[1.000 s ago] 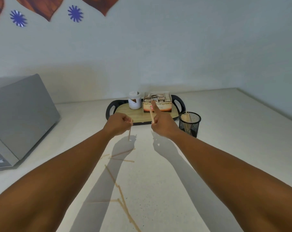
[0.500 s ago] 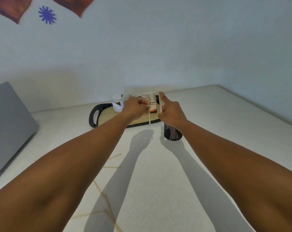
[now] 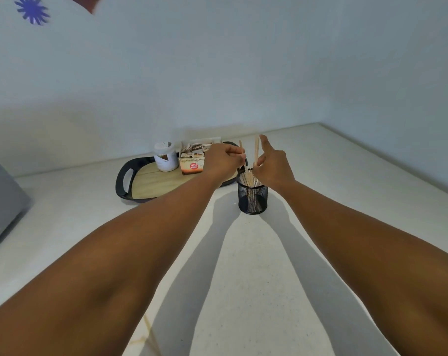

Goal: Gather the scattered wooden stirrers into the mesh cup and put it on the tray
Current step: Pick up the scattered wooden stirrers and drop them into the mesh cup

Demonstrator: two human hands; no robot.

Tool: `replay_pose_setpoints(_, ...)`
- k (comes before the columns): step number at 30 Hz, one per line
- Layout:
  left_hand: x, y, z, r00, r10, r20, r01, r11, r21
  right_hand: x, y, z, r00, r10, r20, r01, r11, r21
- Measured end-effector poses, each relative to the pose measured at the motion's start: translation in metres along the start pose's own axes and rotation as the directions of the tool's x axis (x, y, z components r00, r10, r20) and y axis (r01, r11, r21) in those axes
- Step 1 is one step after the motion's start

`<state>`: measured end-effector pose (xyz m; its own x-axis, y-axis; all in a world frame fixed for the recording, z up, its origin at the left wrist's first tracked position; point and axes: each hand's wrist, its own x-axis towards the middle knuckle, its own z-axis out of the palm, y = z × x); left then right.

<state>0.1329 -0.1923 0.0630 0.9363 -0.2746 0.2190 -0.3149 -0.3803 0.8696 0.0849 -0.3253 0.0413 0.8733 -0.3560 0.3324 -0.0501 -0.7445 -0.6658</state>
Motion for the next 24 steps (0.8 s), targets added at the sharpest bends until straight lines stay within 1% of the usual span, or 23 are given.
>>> replay_pose_setpoints(3,0.002,0.000,0.008,0.999,-0.027,0.022,0.026,0.999,0.042,0.003,0.006,0.003,1.000,0.005,0.026,-0.005,1.000,-0.023)
replay_pose_setpoints(6,0.006,-0.004,0.011,0.996,-0.070,0.060,0.061,0.988,0.142,0.004,0.009,0.005,0.997,0.008,0.082,-0.003,0.999,-0.051)
replay_pose_setpoints(10,0.008,-0.010,0.005,0.999,-0.033,0.034,0.024,0.970,0.241,0.005,0.007,0.004,0.997,0.009,0.076,-0.002,0.997,-0.082)
replay_pose_setpoints(15,0.009,-0.023,-0.014,0.997,-0.073,-0.031,0.078,0.977,0.201,0.006,-0.002,0.005,0.999,-0.031,0.011,0.031,0.999,-0.014)
replay_pose_setpoints(18,0.004,-0.032,-0.029,0.994,-0.097,-0.049,0.105,0.977,0.186,0.005,-0.012,0.012,0.998,-0.067,0.002,0.067,0.997,0.030)
replay_pose_setpoints(21,-0.003,-0.044,-0.047,0.991,-0.115,-0.071,0.126,0.976,0.178,-0.003,-0.026,0.019,0.993,-0.117,0.034,0.114,0.991,0.067)
replay_pose_setpoints(24,-0.014,-0.058,-0.066,0.987,-0.141,-0.082,0.155,0.969,0.192,-0.014,-0.038,0.031,0.977,-0.181,0.109,0.174,0.982,0.073)
